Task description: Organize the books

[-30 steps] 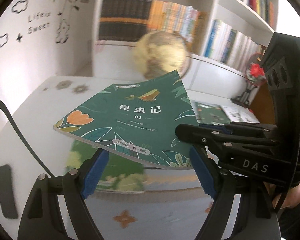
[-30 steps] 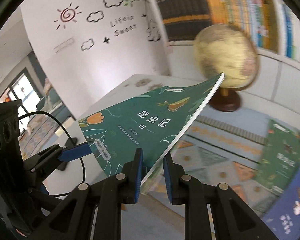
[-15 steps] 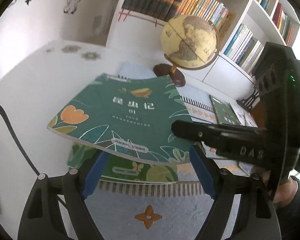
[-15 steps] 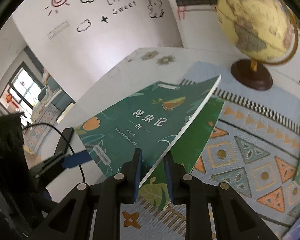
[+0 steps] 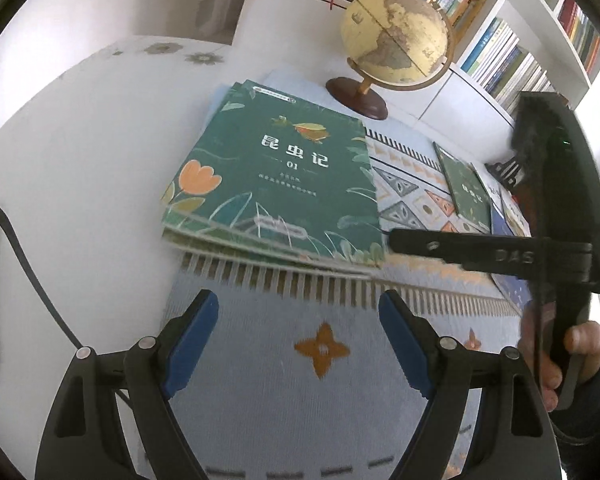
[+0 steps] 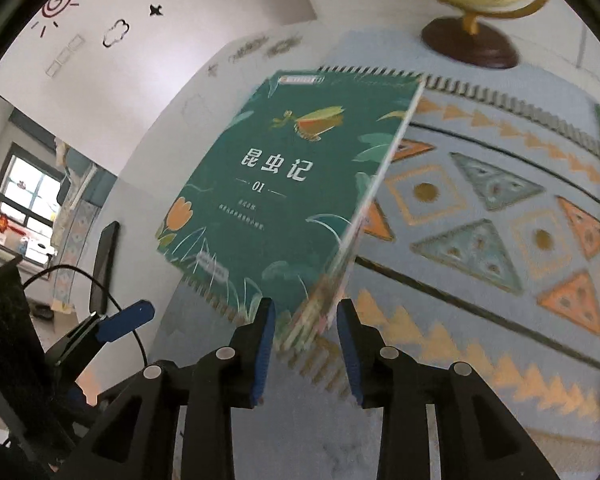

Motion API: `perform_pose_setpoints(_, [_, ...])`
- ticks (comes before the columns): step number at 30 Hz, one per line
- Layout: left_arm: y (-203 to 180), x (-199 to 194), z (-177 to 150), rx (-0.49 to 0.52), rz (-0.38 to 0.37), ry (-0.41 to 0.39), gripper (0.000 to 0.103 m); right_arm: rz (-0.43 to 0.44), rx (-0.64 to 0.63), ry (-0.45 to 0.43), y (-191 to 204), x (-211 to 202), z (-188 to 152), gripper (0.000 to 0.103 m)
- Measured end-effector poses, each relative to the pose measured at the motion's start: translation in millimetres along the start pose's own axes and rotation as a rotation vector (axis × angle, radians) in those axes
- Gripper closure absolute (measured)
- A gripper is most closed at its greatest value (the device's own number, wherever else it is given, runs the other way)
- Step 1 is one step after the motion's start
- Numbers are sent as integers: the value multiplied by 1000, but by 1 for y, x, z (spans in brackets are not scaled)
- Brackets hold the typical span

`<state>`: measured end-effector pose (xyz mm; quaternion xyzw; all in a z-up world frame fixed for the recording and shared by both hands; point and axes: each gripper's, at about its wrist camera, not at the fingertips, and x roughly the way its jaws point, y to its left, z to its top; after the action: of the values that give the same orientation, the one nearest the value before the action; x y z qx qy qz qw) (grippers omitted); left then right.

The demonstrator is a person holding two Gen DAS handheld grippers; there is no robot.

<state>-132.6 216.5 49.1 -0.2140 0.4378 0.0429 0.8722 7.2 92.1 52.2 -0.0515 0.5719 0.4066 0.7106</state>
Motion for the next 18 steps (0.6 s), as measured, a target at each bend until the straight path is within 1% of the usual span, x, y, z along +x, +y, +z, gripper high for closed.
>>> perform_pose_setpoints(2, [-14, -9, 1, 19, 5, -16, 20, -65, -28, -45, 2, -21, -9, 72])
perform_pose_setpoints(3, [-25, -14, 2, 37, 6, -29, 19, -124, -55, -82, 4, -40, -18, 72])
perform_pose_setpoints(4, [-40, -20, 4, 65, 7, -43, 18, -160, -69, -107, 5, -54, -23, 71])
perform_pose_setpoints(6, [-64, -28, 6, 111, 5, -55, 15, -238, -87, -165, 1, -89, -40, 57])
perform_pose_setpoints(7, [-85, -33, 8, 150, 4, -58, 14, -249, -87, -183, -2, -104, -49, 46])
perform_pose_setpoints(8, [-97, -35, 8, 168, 1, -56, 14, -249, -83, -198, -6, -117, -57, 45])
perform_pose_setpoints(11, [-145, -48, 6, 228, 11, -69, 14, -304, -27, -270, -25, -170, -97, 45])
perform_pose_setpoints(13, [-183, -62, 1, 283, 22, -100, 14, -371, 11, -318, -35, -198, -121, 44])
perform_pose_setpoints(14, [-200, -68, -1, 318, 24, -111, 14, -439, 47, -365, -43, -218, -139, 35])
perform_pose_setpoints(15, [-212, -72, -4, 348, 27, -117, 13, -485, 79, -398, -50, -233, -152, 28])
perform_pose_setpoints(16, [-231, -77, -8, 398, 35, -133, 13, -516, 111, -427, -57, -246, -165, 21])
perform_pose_setpoints(18, [-258, -85, -16, 450, 29, -160, 13, -532, 184, -462, -74, -271, -191, 21])
